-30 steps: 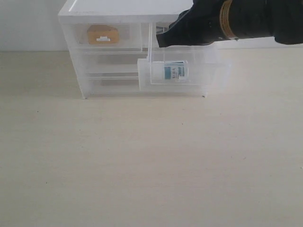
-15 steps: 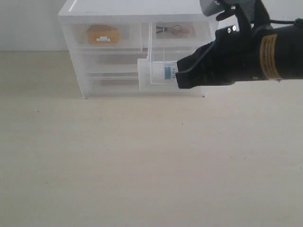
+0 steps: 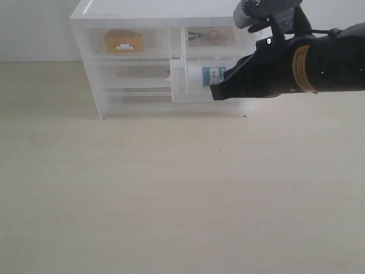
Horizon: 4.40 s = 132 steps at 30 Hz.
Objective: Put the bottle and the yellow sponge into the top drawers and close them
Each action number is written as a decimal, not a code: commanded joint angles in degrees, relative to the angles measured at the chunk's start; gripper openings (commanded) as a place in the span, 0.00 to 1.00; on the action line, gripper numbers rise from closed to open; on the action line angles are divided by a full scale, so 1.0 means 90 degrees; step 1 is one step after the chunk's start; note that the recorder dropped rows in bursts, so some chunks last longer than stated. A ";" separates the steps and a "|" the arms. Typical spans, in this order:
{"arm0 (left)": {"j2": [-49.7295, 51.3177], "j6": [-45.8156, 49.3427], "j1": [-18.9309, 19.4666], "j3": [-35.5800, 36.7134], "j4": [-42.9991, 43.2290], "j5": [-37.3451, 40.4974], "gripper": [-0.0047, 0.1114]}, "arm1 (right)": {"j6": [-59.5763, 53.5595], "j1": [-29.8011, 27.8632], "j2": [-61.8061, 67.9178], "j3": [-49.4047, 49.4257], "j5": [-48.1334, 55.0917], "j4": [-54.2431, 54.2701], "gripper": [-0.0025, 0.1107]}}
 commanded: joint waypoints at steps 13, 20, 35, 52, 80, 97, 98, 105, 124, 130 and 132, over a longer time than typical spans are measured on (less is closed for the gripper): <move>-0.0034 -0.0019 0.0015 0.0041 0.0031 -0.0035 0.07 | -0.0088 -0.0005 0.1782 -0.2189 0.0927 0.0010 0.04; -0.0034 -0.0019 0.0015 0.0041 0.0031 -0.0015 0.07 | -0.0177 -0.0005 0.2350 -0.2968 0.1261 0.0010 0.04; -0.0034 -0.0094 0.0015 0.0070 0.0031 -0.0348 0.07 | 0.1455 -0.0005 -0.4717 0.3702 0.2638 0.0210 0.04; -0.0034 -0.0094 0.0015 0.0070 0.0031 -0.0348 0.07 | -1.1130 -0.0005 -0.6923 0.5434 0.0846 1.2229 0.04; -0.0034 -0.0094 0.0015 0.0070 0.0031 -0.0378 0.07 | -1.1064 -0.3245 -0.9415 0.5485 0.1675 1.2217 0.04; -0.1271 0.0655 0.0794 0.0327 0.0051 -0.0022 0.07 | -1.1064 -0.3245 -0.9415 0.5485 0.1675 1.2217 0.04; -0.1271 0.0655 0.0965 0.0339 0.0051 -0.0010 0.07 | -1.1064 -0.3245 -0.9415 0.5485 0.1675 1.2217 0.04; -0.1271 0.1198 0.1370 0.0463 0.0025 0.0915 0.07 | -1.1064 -0.3245 -0.9415 0.5485 0.1675 1.2217 0.04; -0.1271 0.9745 0.1561 0.1350 -0.8869 0.1450 0.07 | -1.1064 -0.3245 -0.9415 0.5485 0.1675 1.2217 0.04; -0.1271 1.0012 0.1768 0.1350 -0.9139 0.1502 0.07 | -1.1064 -0.3245 -0.9415 0.5485 0.1675 1.2217 0.04; -0.1271 1.0012 0.1768 0.1350 -0.9138 0.1502 0.07 | -1.1064 -0.3245 -0.9415 0.5485 0.1675 1.2217 0.04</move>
